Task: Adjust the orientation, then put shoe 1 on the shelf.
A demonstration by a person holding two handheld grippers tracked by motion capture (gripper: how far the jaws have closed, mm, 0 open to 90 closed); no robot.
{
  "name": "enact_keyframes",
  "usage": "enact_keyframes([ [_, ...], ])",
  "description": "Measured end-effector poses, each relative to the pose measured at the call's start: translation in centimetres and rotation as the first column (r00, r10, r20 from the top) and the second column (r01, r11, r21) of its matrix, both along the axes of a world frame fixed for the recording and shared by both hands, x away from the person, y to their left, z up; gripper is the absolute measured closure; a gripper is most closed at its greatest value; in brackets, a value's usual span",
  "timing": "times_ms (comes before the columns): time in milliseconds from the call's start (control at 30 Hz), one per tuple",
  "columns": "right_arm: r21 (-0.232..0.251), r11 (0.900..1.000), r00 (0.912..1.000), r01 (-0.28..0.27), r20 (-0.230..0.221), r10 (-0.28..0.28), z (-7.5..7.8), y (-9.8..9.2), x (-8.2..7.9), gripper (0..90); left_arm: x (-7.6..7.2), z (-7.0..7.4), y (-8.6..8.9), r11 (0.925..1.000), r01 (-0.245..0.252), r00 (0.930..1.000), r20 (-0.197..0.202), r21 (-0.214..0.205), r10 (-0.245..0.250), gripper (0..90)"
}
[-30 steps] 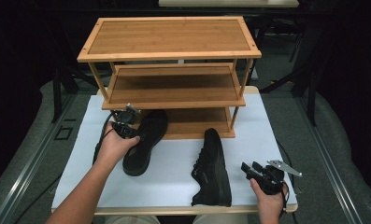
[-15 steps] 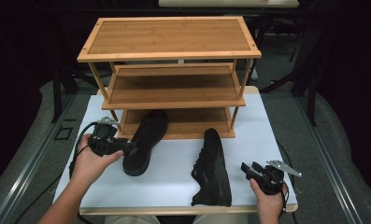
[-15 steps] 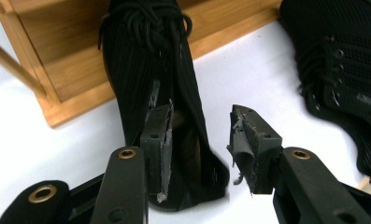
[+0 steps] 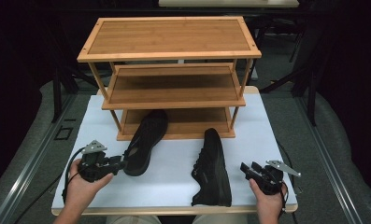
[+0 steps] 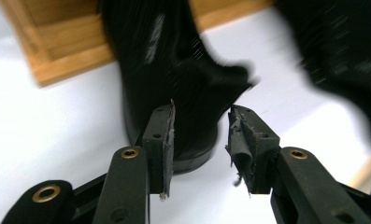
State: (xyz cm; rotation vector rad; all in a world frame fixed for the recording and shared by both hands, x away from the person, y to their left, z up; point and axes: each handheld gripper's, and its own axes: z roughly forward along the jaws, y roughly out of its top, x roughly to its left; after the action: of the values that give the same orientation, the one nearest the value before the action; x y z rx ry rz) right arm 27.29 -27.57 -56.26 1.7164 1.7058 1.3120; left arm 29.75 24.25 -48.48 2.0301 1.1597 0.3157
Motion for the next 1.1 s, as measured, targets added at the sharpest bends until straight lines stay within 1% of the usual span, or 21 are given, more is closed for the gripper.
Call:
enact_keyframes([
  [67, 0.000, 1.0000, 1.0000, 0.001, 0.000, -0.001, 0.0, 0.0, 0.0, 46.2, 0.1, -0.8, -0.2, 1.0000, 0.005, 0.9999, -0.016, -0.006, -0.005, 61.2],
  [100, -0.001, 1.0000, 1.0000, 0.001, 0.001, -0.001, 0.0, 0.0, 0.0, 46.2, 0.2, -1.1, -0.3, 0.9999, 0.010, 0.9996, -0.027, -0.001, -0.010, 61.6],
  [133, 0.002, 1.0000, 1.0000, 0.003, -0.002, -0.003, 0.0, -0.1, 0.0, 46.2, 0.2, -1.5, -0.5, 0.9998, 0.018, 0.9994, -0.031, 0.002, -0.018, 61.9],
  [200, 0.003, 1.0000, 1.0000, 0.007, 0.001, -0.007, 0.0, -0.2, 0.0, 46.2, 0.2, -1.9, -0.8, 0.9997, 0.006, 0.9999, -0.014, 0.022, -0.006, 61.8],
  [233, 0.007, 0.9999, 0.9999, 0.007, 0.008, -0.007, 0.0, -0.2, 0.0, 46.2, 0.2, -2.0, -0.8, 0.9999, 0.002, 0.9999, -0.012, 0.015, -0.001, 61.7],
  [300, 0.001, 1.0000, 0.9999, 0.009, -0.008, -0.009, 0.0, -0.2, -0.1, 46.2, 0.2, -2.1, -0.7, 1.0000, 0.000, 1.0000, -0.005, 0.004, 0.000, 61.8],
  [333, 0.001, 1.0000, 0.9999, 0.008, -0.009, -0.008, 0.0, -0.2, -0.1, 46.2, 0.1, -2.2, -0.6, 1.0000, 0.006, 1.0000, -0.002, 0.007, -0.006, 61.8],
  [367, 0.001, 1.0000, 0.9999, 0.008, -0.009, -0.008, 0.0, -0.2, -0.1, 46.1, 0.0, -2.3, -0.6, 1.0000, 0.007, 0.9999, 0.009, 0.006, -0.007, 62.1],
  [400, 0.005, 1.0000, 1.0000, 0.007, 0.002, -0.007, 0.0, -0.2, 0.0, 46.1, -0.1, -2.3, -0.6, 0.9999, 0.009, 0.9998, 0.016, 0.005, -0.009, 62.4],
  [433, 0.005, 1.0000, 1.0000, 0.007, -0.001, -0.007, 0.0, -0.2, -0.1, 46.1, -0.1, -2.4, -0.6, 1.0000, 0.007, 0.9995, 0.030, 0.006, -0.007, 62.6],
  [467, 0.008, 0.9999, 0.9999, 0.009, 0.008, -0.009, 0.0, -0.1, 0.0, 46.1, -0.2, -2.5, -0.6, 0.9999, 0.008, 0.9990, 0.045, 0.009, -0.008, 63.1],
  [533, 0.009, 0.9999, 0.9999, 0.010, 0.009, -0.010, 0.0, -0.1, 0.0, 46.1, -0.4, -2.7, -0.6, 0.9999, 0.007, 0.9980, 0.062, 0.008, -0.007, 64.5],
  [567, 0.004, 1.0000, 1.0000, 0.004, -0.001, -0.004, 0.0, -0.1, -0.1, 46.1, -0.4, -2.7, -0.7, 0.9999, 0.008, 0.9972, 0.074, 0.009, -0.008, 65.7],
  [633, 0.006, 1.0000, 1.0000, 0.004, -0.001, -0.004, 0.0, -0.1, -0.1, 46.1, -0.4, -2.6, -0.9, 0.9997, 0.006, 0.9971, 0.075, 0.023, -0.008, 68.1],
  [700, 0.005, 1.0000, 1.0000, 0.004, 0.000, -0.004, 0.0, -0.1, 0.0, 46.1, -0.3, -2.5, -1.2, 0.9997, 0.007, 0.9975, 0.070, 0.022, -0.009, 69.9],
  [733, 0.004, 1.0000, 1.0000, 0.004, -0.001, -0.004, 0.0, -0.1, 0.0, 46.1, -0.2, -2.5, -1.3, 0.9995, 0.014, 0.9974, 0.070, 0.028, -0.016, 70.8],
  [833, 0.007, 1.0000, 1.0000, 0.006, -0.002, -0.006, 0.0, -0.1, 0.0, 46.1, 0.1, -2.4, -2.0, 0.9991, 0.013, 0.9973, 0.072, 0.040, -0.016, 72.5],
  [967, 0.008, 1.0000, 1.0000, 0.005, -0.001, -0.005, 0.0, -0.1, 0.0, 46.1, 0.7, -2.3, -2.7, 1.0000, -0.006, 0.9985, 0.054, 0.006, 0.006, 75.4],
  [1000, 0.002, 1.0000, 1.0000, 0.004, -0.007, -0.004, 0.0, -0.2, 0.0, 46.1, 0.9, -2.2, -2.8, 1.0000, -0.009, 0.9984, 0.057, 0.003, 0.009, 75.6],
  [1033, 0.012, 0.9999, 0.9999, 0.008, 0.010, -0.008, -0.1, -0.1, 0.0, 46.1, 1.1, -2.1, -3.0, 0.9999, -0.013, 0.9982, 0.059, -0.002, 0.013, 75.6],
  [1100, 0.010, 0.9999, 1.0000, 0.005, -0.001, -0.005, 0.0, -0.2, 0.0, 46.1, 1.4, -1.8, -3.3, 0.9996, -0.025, 0.9974, 0.067, -0.012, 0.026, 76.0],
])
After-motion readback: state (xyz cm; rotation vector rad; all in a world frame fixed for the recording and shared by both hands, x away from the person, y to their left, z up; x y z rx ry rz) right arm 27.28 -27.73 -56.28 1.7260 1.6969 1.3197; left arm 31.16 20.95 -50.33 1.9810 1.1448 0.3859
